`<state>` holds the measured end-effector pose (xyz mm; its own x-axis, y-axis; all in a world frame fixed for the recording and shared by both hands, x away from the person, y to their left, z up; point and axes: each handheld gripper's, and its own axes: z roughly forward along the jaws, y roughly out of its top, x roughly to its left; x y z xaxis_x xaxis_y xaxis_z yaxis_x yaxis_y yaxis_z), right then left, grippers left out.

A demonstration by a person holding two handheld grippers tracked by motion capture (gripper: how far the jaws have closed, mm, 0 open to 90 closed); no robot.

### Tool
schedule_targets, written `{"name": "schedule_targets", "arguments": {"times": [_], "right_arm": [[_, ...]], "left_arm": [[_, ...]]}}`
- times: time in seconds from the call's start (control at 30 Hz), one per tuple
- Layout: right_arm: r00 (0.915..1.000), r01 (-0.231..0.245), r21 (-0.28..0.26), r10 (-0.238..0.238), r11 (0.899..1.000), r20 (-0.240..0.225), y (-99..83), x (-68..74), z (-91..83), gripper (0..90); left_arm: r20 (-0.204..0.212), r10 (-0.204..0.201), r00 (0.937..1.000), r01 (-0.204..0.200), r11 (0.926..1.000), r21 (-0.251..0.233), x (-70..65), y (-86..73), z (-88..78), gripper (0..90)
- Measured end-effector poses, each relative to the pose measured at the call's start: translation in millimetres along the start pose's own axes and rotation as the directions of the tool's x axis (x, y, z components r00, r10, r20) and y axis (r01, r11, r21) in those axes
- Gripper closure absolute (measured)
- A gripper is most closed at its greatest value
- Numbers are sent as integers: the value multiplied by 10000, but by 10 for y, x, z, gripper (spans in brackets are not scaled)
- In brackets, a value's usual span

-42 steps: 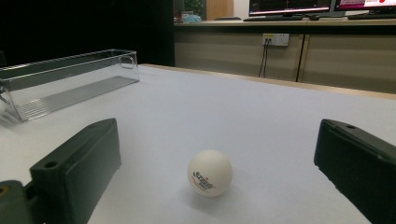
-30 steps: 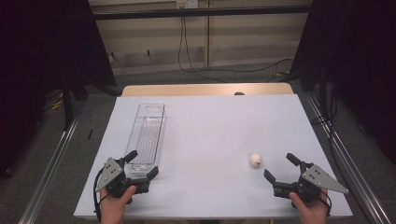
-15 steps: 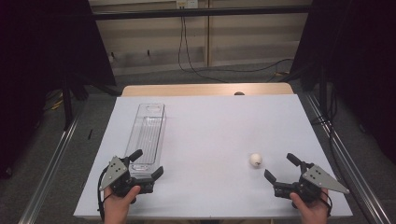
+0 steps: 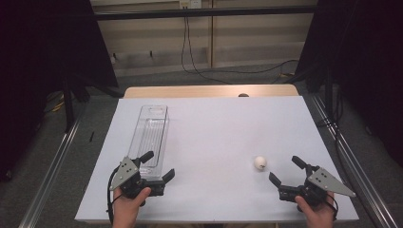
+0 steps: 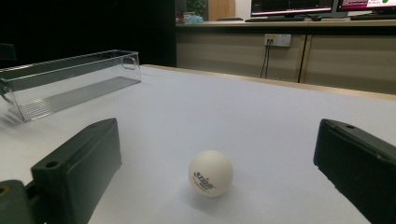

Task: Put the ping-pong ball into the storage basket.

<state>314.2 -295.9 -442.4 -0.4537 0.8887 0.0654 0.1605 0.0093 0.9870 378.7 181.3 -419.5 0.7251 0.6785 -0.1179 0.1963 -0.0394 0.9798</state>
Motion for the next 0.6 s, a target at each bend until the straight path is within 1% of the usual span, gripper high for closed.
{"name": "schedule_targets", "arguments": {"times": [0.03, 0.07, 0.13, 0.17, 0.2, 0.23, 0.27, 0.33, 0.37, 0.5, 0.53, 0.6], "right_arm": [[10000, 0, 0, 0, 10000, 0, 0, 0, 0, 4], [10000, 9, 0, -9, 10000, -2, 0, 0, 0, 5], [10000, 45, -21, -45, 10000, 22, 2, -1, -1, 5], [10000, 45, -5, -45, 10000, 7, 1, -1, -1, 5], [10000, 45, -5, -45, 10000, 7, 1, -1, -1, 5], [10000, 41, -6, -41, 10000, 14, 0, -1, 0, 5], [10000, 62, 5, -62, 10000, 20, -1, 0, 1, 5], [10000, 69, 26, -69, 10000, -18, 2, 2, -4, 5], [10000, 30, 5, -30, 10000, -12, 4, 5, -2, 5], [10000, 52, -28, -52, 10000, 14, 5, 4, -1, 5], [10000, 86, 4, -86, 10000, -30, 5, -1, 0, 5], [10000, 90, 0, -90, 10000, -29, 6, -1, 2, 5]], "left_arm": [[86, 119, 9999, -119, 9999, 50, 6, 4, 3, 16], [92, 61, 9999, -61, 10000, 44, -11, 9, 17, 16], [103, 115, 9999, -115, 9999, 44, -25, 22, 36, 16], [95, 43, 9999, -43, 10000, 28, -40, 28, 46, 16], [175, 108, 9998, -109, 9999, 69, -43, 33, 50, 16], [146, 82, 9999, -83, 9999, 59, -53, 40, 65, 16], [145, 144, 9998, -145, 9999, 92, -57, 45, 69, 16], [169, 95, 9998, -97, 9999, 107, -66, 54, 87, 16], [245, 105, 9996, -107, 9999, 69, -69, 60, 100, 16], [236, 35, 9997, -38, 9999, 133, -94, 88, 141, 16], [307, 143, 9994, -149, 9997, 191, -107, 102, 154, 16], [316, 142, 9994, -150, 9996, 238, -120, 109, 166, 16]]}}
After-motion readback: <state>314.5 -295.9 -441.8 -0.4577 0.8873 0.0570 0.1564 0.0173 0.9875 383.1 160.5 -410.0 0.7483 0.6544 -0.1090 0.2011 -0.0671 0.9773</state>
